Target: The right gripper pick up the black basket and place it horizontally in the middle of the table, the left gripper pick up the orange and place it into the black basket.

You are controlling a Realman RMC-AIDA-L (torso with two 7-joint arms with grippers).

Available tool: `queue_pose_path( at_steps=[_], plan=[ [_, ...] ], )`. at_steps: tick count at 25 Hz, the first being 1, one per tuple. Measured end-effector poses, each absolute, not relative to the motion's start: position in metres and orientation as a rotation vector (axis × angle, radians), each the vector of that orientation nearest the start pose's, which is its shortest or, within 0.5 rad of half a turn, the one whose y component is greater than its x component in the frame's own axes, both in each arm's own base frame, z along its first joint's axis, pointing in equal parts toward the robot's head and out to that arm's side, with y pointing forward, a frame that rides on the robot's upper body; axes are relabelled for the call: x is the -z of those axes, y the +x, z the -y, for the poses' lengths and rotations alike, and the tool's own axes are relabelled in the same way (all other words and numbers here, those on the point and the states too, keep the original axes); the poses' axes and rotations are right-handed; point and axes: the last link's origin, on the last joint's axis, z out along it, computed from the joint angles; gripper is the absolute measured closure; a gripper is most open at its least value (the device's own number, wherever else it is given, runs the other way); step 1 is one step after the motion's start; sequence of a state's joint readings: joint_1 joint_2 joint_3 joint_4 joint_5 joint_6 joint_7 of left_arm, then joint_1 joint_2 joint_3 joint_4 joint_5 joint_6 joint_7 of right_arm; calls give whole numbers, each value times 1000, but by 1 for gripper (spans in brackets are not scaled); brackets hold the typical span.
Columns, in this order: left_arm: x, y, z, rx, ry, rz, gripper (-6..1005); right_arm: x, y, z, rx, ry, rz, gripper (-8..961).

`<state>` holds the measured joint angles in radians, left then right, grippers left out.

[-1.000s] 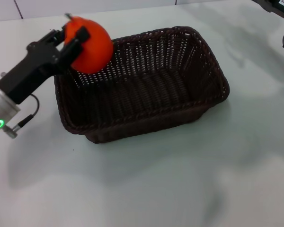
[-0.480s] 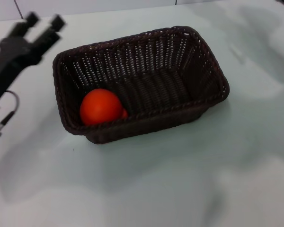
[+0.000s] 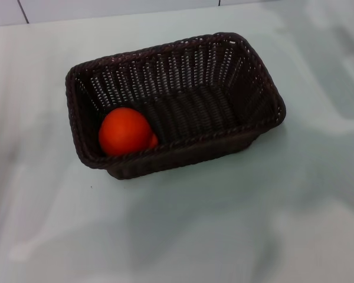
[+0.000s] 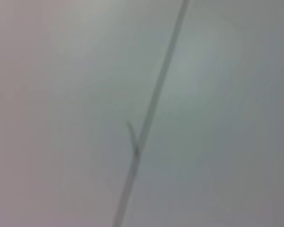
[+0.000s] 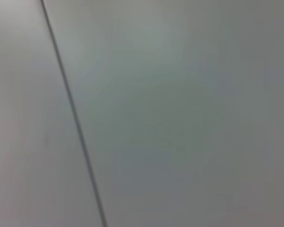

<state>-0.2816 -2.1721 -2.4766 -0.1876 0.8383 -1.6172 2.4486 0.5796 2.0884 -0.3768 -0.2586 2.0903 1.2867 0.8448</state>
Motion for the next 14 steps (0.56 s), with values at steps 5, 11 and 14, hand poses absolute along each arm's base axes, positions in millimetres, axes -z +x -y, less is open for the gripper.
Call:
queue_pose_path(
  at_steps=[5, 11, 14],
  plan=[
    [-33, -331, -250, 1241, -1365, 557, 47, -71, 297, -382, 1370, -641, 1383, 84],
    [-37, -337, -241, 1240, -1299, 560, 47, -74, 297, -384, 1379, -645, 1344, 85],
    [-36, -339, -240, 1240, -1284, 572, 47, -74, 298, -384, 1383, -647, 1339, 85]
  ],
)
